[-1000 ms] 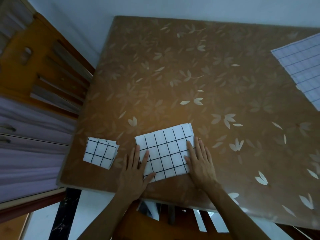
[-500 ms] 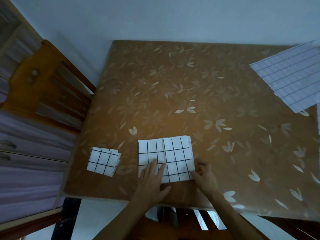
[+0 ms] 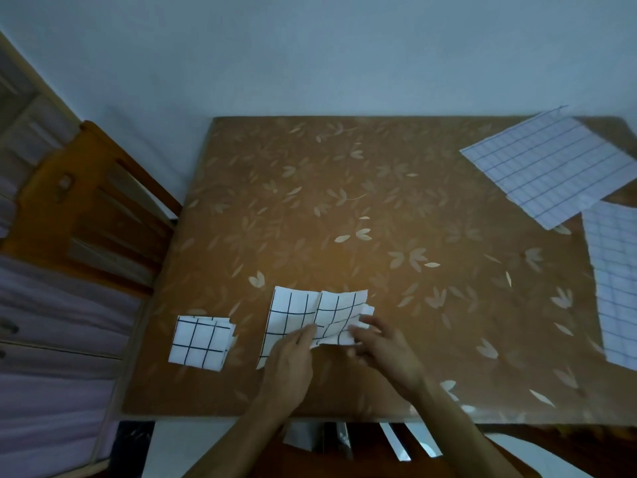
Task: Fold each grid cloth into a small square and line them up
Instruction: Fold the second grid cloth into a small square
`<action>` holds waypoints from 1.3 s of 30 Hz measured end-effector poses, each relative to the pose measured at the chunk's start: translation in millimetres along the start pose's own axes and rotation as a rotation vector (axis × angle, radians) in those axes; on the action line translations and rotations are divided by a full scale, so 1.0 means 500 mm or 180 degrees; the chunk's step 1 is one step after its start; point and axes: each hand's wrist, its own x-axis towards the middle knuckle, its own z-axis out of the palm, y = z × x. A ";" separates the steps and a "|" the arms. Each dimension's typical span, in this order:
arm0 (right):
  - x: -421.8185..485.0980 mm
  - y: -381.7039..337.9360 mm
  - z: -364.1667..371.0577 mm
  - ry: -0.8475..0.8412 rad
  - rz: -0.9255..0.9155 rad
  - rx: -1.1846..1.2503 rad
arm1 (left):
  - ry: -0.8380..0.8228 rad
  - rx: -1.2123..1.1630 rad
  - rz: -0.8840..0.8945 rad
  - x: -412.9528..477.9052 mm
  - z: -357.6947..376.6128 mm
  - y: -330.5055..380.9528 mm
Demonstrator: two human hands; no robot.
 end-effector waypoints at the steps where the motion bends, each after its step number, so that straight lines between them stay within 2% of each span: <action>1: -0.005 -0.013 -0.001 0.0123 -0.0172 0.0039 | 0.0039 -0.0227 -0.0067 0.008 -0.015 0.000; 5: -0.014 -0.044 -0.045 0.0689 -0.0570 -0.0120 | 0.0048 -0.1106 -0.0128 0.045 -0.089 0.019; 8: -0.015 -0.052 -0.086 0.0766 -0.0550 -0.0740 | -0.0414 -0.1559 -0.0287 0.065 -0.157 0.040; 12: -0.027 -0.087 -0.108 0.0201 -0.0664 -0.1128 | -0.1185 -0.2823 -0.0710 0.076 -0.214 0.051; 17: -0.046 -0.144 -0.114 -0.0654 -0.0655 -0.0638 | -0.1718 -0.4003 -0.0987 0.081 -0.252 0.069; 20: -0.041 -0.152 -0.115 -0.0870 -0.0570 -0.0254 | -0.1673 -0.3927 -0.1014 0.082 -0.257 0.066; 24: -0.032 -0.141 -0.124 -0.0720 -0.0611 -0.0042 | -0.1779 -0.3279 -0.0637 0.075 -0.261 0.043; 26: -0.029 -0.134 -0.130 -0.0712 -0.0604 -0.0072 | -0.1681 -0.3074 -0.0636 0.072 -0.259 0.036; 32: -0.027 -0.117 -0.133 -0.0700 -0.0857 -0.0271 | -0.1429 -0.3484 -0.0939 0.066 -0.252 0.025; 36: -0.023 -0.112 -0.130 -0.0541 -0.1114 -0.0787 | -0.1129 -0.3750 -0.1270 0.067 -0.236 0.021; 39: -0.023 -0.117 -0.128 -0.0480 -0.1053 -0.0994 | -0.1072 -0.3765 -0.1249 0.066 -0.229 0.009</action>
